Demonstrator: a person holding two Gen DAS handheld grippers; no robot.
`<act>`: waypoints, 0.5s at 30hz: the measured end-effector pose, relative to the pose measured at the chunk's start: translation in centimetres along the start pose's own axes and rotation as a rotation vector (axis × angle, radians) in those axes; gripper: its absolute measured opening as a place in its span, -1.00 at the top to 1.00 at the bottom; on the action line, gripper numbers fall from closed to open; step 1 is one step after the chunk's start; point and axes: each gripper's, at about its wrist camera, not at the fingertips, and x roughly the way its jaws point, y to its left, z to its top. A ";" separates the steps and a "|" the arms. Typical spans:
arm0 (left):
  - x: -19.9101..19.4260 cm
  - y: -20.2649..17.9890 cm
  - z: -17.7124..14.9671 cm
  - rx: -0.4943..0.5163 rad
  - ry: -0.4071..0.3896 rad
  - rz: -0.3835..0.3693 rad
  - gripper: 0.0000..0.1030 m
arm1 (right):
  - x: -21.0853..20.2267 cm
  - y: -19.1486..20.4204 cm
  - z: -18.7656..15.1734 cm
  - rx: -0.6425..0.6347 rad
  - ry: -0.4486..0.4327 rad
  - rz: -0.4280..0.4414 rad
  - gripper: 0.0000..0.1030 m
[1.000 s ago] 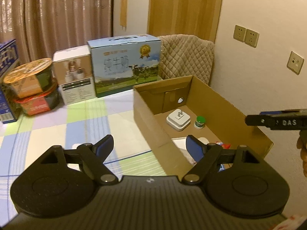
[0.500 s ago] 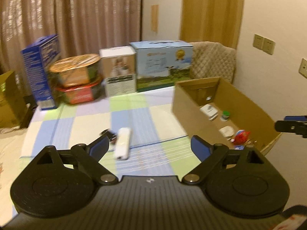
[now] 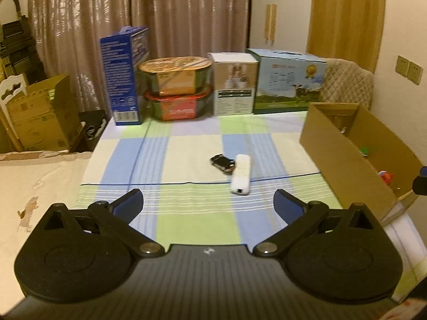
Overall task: Organize rigid objects
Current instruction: 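Move both grippers back over the white stick and black toy car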
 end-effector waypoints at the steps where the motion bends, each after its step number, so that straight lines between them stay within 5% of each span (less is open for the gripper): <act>1: 0.2 0.2 -0.1 -0.001 0.003 0.004 -0.98 | 0.5 0.3 -0.1 -0.003 0.003 0.002 -0.51; 15: 6.4 3.8 -1.8 -0.110 0.038 0.048 -0.98 | 9.7 2.5 -1.4 -0.007 0.056 -0.025 -0.51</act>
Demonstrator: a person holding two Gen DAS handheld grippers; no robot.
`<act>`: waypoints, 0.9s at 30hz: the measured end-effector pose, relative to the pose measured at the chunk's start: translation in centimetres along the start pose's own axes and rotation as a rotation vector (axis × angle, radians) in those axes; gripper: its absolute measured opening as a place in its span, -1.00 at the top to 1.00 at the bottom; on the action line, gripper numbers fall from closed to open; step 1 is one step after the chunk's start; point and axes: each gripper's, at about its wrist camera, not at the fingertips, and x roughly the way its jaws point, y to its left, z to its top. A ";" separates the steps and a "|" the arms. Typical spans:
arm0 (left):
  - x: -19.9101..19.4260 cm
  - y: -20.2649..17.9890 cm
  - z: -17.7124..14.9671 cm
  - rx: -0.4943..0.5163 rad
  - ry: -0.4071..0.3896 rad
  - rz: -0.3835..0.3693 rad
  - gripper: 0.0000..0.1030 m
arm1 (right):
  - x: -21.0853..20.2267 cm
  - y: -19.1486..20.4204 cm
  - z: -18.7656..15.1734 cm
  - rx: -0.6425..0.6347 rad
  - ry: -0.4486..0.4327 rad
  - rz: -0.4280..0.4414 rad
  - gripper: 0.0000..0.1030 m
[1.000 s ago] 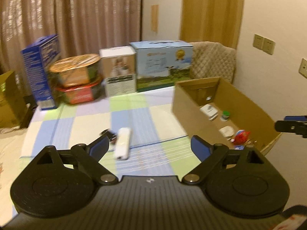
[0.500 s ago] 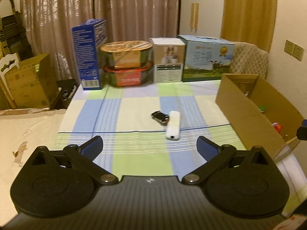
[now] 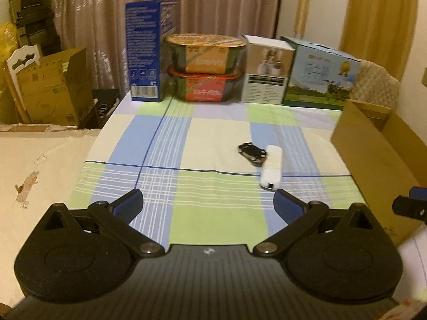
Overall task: Organize rigid objects
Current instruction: 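Move both grippers back over the white stick and black toy car, then grasp the white stick with the right gripper while the left grasps the black toy car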
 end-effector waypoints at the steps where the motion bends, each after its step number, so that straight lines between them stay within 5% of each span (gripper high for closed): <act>1: 0.6 0.1 0.0 -0.003 -0.005 0.011 -0.98 | 0.9 0.1 0.0 -0.004 0.003 -0.003 -0.51; 8: 5.0 0.3 0.5 0.031 -0.039 0.059 -0.98 | 7.0 0.5 0.1 -0.005 0.025 -0.007 -0.51; 15: 8.4 0.6 1.3 0.040 -0.037 0.026 -0.98 | 12.6 0.5 -0.4 -0.015 0.039 0.019 -0.48; 27: 12.4 2.2 2.3 -0.023 0.023 0.056 -0.98 | 20.3 1.5 0.6 -0.081 0.033 0.019 -0.15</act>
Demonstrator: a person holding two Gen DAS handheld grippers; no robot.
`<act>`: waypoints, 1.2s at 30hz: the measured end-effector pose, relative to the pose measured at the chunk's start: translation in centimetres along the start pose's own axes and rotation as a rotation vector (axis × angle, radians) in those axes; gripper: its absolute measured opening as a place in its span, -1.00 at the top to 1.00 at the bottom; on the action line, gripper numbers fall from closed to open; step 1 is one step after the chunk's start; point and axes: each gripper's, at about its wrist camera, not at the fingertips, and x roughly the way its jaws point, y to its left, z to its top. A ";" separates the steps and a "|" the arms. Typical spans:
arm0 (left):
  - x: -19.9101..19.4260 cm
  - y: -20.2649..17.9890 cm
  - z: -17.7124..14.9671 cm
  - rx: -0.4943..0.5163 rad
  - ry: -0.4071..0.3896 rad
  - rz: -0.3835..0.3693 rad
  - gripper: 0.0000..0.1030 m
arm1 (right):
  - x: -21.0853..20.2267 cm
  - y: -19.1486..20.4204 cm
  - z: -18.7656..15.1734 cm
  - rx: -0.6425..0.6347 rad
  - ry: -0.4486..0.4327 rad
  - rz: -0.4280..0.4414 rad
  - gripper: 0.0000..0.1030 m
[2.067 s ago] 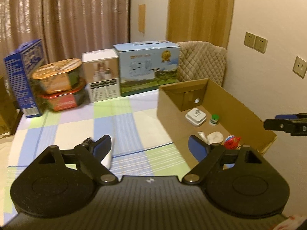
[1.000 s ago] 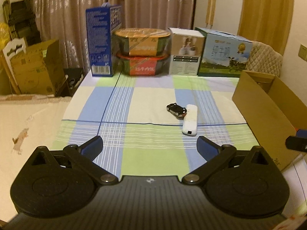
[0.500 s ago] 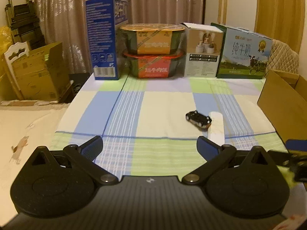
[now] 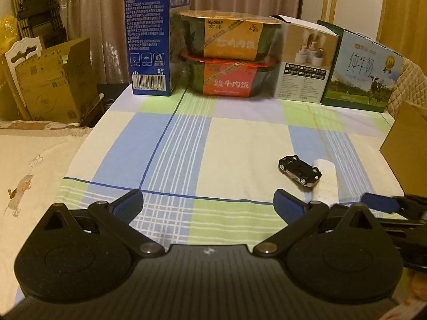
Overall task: Organize rigid objects
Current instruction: 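Grasp the white stick with the right gripper while the left grasps the black toy car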
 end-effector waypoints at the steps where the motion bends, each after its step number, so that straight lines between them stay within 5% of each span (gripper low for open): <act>1: 0.1 0.1 0.1 -0.011 0.002 -0.003 -0.98 | 0.7 0.1 0.1 -0.014 0.003 -0.011 -0.14; 12: 1.4 0.3 0.5 -0.039 0.013 -0.032 -0.98 | 4.4 0.2 0.4 -0.028 0.017 -0.050 -0.09; 20: 2.3 -0.3 0.5 -0.014 0.014 -0.032 -0.98 | 4.1 -0.8 0.2 -0.023 0.052 -0.051 0.28; 27: 3.1 -2.7 0.3 0.118 -0.003 -0.131 -0.98 | 2.2 -3.1 0.4 -0.044 0.070 -0.126 0.28; 30: 4.1 -3.5 0.4 0.100 0.008 -0.169 -0.98 | 1.4 -4.7 0.5 -0.019 0.071 -0.143 0.28; 36: 5.9 -6.4 0.6 0.092 -0.012 -0.202 -0.72 | 1.0 -6.5 0.4 0.021 0.081 -0.145 0.28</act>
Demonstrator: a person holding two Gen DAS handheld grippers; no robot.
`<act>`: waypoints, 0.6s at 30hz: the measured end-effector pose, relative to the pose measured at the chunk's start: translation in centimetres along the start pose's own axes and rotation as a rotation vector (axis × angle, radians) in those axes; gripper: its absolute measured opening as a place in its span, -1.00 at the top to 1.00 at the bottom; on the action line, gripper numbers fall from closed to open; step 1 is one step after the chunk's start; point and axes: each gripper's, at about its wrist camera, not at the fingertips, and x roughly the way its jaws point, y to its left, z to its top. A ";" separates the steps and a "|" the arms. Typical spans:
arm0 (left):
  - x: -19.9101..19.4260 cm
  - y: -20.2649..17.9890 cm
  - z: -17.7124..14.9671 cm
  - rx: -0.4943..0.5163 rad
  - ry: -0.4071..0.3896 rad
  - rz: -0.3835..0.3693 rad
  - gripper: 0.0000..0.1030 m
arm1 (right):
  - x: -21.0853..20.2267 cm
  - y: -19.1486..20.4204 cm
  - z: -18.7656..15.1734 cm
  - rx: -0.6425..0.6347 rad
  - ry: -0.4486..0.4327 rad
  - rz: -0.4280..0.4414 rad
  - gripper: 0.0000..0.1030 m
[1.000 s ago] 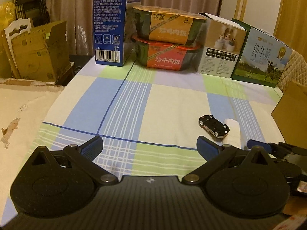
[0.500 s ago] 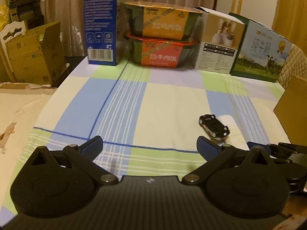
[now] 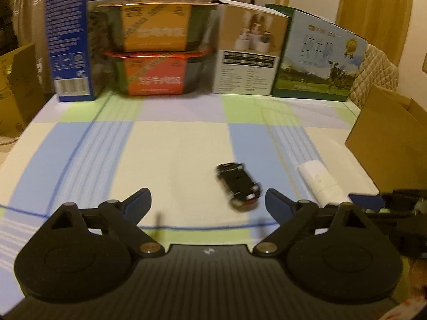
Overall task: Organize rigid objects
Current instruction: 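Grasp the white stick with the right gripper while the left grasps the black toy car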
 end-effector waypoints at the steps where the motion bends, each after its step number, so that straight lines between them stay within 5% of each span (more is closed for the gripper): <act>1: 0.4 -0.5 0.1 0.005 -0.006 -0.008 -0.70 | 0.1 -0.1 0.0 0.001 0.014 0.009 0.28; 12: 4.8 -3.3 1.0 0.005 -0.012 0.014 -0.18 | 0.5 -1.2 -0.1 0.035 0.035 0.066 0.28; 18: 5.5 -2.7 0.8 -0.006 0.020 0.038 0.38 | 0.6 -1.2 0.0 0.022 0.042 0.068 0.28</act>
